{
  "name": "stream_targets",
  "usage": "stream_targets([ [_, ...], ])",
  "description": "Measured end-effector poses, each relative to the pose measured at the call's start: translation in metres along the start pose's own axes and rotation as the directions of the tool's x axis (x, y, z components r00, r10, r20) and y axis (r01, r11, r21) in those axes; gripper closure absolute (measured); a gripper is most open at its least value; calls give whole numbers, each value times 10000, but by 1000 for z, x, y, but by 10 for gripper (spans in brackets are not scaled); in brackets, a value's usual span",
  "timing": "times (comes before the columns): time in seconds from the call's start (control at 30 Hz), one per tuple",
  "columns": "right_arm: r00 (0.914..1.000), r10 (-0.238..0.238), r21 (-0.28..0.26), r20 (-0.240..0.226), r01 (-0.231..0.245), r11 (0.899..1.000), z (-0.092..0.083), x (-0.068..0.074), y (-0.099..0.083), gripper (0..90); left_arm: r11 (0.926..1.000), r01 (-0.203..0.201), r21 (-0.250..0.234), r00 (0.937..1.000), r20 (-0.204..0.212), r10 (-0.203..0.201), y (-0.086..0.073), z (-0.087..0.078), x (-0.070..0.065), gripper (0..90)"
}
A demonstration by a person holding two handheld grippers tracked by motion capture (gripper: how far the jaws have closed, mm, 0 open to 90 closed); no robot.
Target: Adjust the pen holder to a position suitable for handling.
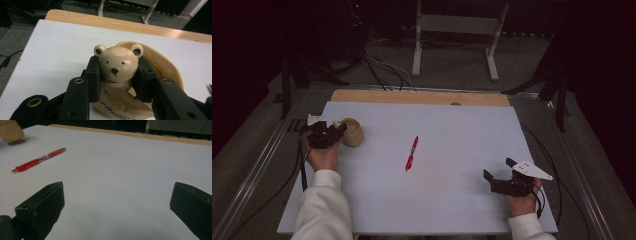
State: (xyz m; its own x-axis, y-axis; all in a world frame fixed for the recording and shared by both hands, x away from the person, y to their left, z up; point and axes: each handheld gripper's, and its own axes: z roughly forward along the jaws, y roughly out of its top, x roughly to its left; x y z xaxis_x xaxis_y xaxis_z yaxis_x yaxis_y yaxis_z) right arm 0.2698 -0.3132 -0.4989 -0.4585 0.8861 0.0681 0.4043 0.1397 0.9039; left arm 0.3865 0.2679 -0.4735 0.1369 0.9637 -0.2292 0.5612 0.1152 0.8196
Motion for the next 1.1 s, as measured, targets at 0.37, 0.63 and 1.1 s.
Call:
stream_targets([
  [0.37, 10000, 5, -3, -3, -5, 10000, 0, 0, 0, 0, 9989, -436, 182, 9943, 984, 416, -1, 2, -25, 638],
  [0.63, 10000, -1, -2, 9, 1, 10000, 0, 0, 0, 0, 9968, -730, 332, 9840, 1653, 665, -1, 8, -49, 639],
  [1.1, 10000, -15, -12, 1, 15, 10000, -1, 0, 0, 0, 9893, -1352, 552, 9597, 2556, 1169, -6, 32, -91, 640],
])
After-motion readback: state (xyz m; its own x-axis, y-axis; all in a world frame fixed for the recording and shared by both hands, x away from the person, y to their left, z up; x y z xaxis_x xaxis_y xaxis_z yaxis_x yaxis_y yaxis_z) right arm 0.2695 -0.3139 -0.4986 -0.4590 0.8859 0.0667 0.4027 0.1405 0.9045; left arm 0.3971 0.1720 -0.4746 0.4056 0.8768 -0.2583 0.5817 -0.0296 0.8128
